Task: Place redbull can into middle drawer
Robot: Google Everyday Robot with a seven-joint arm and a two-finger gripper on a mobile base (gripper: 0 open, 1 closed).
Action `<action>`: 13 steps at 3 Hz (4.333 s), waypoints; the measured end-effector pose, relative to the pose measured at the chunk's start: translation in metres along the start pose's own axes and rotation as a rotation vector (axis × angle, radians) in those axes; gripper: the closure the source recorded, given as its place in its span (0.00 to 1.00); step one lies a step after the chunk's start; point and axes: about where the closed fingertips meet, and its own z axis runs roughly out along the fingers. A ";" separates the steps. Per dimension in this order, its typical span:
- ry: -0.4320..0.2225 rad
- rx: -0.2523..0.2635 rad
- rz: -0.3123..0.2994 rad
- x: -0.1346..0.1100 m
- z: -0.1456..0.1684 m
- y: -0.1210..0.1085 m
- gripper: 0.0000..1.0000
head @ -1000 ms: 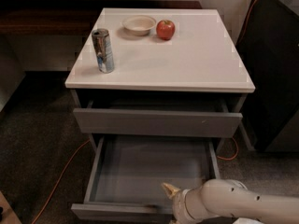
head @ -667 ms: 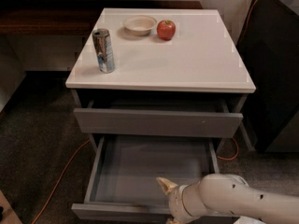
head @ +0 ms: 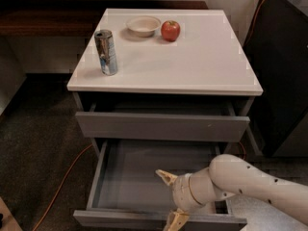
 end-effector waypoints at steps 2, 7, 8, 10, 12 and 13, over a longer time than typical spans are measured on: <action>-0.102 -0.063 -0.007 -0.030 -0.010 -0.012 0.00; -0.286 -0.153 0.077 -0.180 -0.094 -0.077 0.00; -0.229 -0.018 0.107 -0.218 -0.106 -0.093 0.00; -0.142 0.185 0.150 -0.234 -0.118 -0.125 0.00; -0.121 0.242 0.190 -0.240 -0.127 -0.143 0.00; -0.108 0.298 0.232 -0.254 -0.129 -0.184 0.00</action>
Offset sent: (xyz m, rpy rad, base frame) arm 0.0085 0.0139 0.0241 0.0825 0.0344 0.0435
